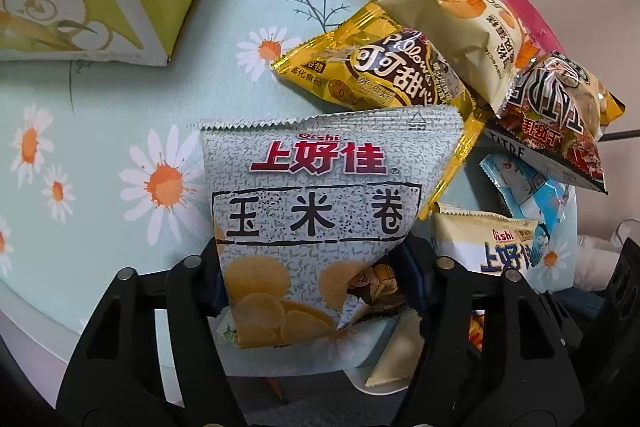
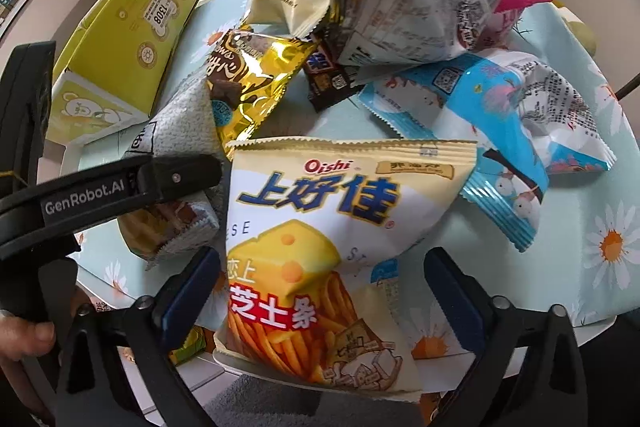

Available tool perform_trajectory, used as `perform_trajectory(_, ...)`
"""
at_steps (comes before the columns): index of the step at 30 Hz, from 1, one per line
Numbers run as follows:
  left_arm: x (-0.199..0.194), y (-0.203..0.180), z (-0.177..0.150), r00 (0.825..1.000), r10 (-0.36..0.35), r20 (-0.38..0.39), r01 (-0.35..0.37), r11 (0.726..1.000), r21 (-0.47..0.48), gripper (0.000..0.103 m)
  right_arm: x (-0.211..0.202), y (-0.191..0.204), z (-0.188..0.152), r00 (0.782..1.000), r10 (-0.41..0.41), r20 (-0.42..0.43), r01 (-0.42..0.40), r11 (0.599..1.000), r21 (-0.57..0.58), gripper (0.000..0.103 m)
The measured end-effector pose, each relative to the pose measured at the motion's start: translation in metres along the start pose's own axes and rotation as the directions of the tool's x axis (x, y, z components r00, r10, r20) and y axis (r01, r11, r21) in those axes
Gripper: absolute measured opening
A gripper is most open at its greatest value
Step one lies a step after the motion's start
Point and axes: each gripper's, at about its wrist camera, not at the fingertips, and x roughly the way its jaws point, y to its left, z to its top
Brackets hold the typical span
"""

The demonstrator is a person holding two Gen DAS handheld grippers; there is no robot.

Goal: Organize snacks
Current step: 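Grasp the white corn roll bag with left tool while right tool grasps the Oishi cheese bag, then carry both bags over the yellow box and open both tools to drop them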

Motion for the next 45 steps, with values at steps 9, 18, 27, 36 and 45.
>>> perform_trajectory(9, -0.02, -0.01, -0.01, 0.999, 0.042, 0.027, -0.044, 0.998, 0.048, 0.059, -0.007, -0.023, -0.009, 1.0, 0.016, -0.014, -0.017, 1.0, -0.008, 0.054)
perform_trajectory(18, -0.076, -0.011, -0.01, 0.987, 0.072, 0.146, -0.082, 0.995, 0.064, 0.059, -0.044, -0.012, -0.014, 0.998, 0.058, 0.035, -0.056, 0.997, -0.049, 0.042)
perform_trajectory(27, -0.16, 0.027, 0.007, 0.944, 0.09, 0.318, -0.092, 0.996, -0.007, 0.059, -0.105, 0.039, 0.004, 0.979, 0.131, 0.159, -0.096, 0.973, -0.212, 0.042)
perform_trajectory(36, -0.216, 0.095, 0.068, 0.901, 0.109, 0.421, -0.093, 0.994, -0.057, 0.059, -0.123, 0.114, 0.056, 0.952, 0.163, 0.259, -0.084, 0.953, -0.29, 0.042)
perform_trajectory(45, -0.229, 0.178, 0.147, 0.9, 0.133, 0.414, -0.128, 0.991, -0.04, 0.059, -0.099, 0.199, 0.12, 0.941, 0.145, 0.305, -0.057, 0.959, -0.279, 0.042)
